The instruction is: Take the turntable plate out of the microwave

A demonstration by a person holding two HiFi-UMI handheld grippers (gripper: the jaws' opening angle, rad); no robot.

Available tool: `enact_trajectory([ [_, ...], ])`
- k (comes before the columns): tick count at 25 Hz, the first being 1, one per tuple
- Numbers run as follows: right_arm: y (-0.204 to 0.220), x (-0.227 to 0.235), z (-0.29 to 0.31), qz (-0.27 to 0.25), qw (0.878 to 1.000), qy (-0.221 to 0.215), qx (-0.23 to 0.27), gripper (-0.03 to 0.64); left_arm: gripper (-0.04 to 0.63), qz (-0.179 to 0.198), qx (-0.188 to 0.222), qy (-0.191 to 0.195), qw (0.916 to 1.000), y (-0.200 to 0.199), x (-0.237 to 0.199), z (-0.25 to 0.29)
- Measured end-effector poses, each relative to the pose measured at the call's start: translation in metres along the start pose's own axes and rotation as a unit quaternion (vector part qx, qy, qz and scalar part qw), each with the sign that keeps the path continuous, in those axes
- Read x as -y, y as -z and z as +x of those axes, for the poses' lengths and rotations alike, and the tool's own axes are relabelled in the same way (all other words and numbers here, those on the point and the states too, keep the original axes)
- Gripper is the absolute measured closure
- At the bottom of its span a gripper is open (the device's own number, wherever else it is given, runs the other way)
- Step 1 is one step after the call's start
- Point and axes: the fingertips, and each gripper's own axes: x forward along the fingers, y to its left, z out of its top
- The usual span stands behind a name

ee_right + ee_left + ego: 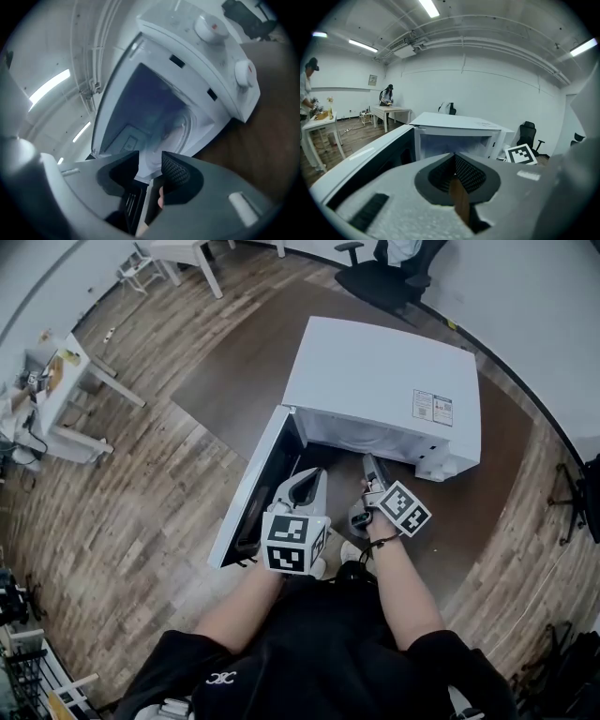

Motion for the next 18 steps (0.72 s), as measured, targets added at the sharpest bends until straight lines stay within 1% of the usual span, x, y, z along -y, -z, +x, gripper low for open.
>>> enact_trajectory([
  [3,0.010,0.018,0.016,0.072,0.997,0.001,-0.010,0.465,0.584,-0.002,-0.010,-0.014,0.9999,0.007,-0.004,0.002],
  [5,0.016,0.028,0.026,0.098,0.995,0.009,-0.018,0.463,0.584,-0.003,-0.015,-0.023,0.9996,0.010,-0.007,0.002],
  [10,0.026,0.045,0.045,0.132,0.990,0.021,-0.039,0.462,0.584,-0.006,-0.024,-0.049,0.9985,0.019,-0.017,0.003],
  [13,0.028,0.047,0.055,0.154,0.987,0.019,-0.044,0.462,0.584,-0.015,-0.030,-0.064,0.9974,0.023,-0.027,0.002],
  [18,0.026,0.044,0.064,0.174,0.984,0.011,-0.047,0.462,0.584,-0.024,-0.037,-0.080,0.9958,0.030,-0.035,0.002],
])
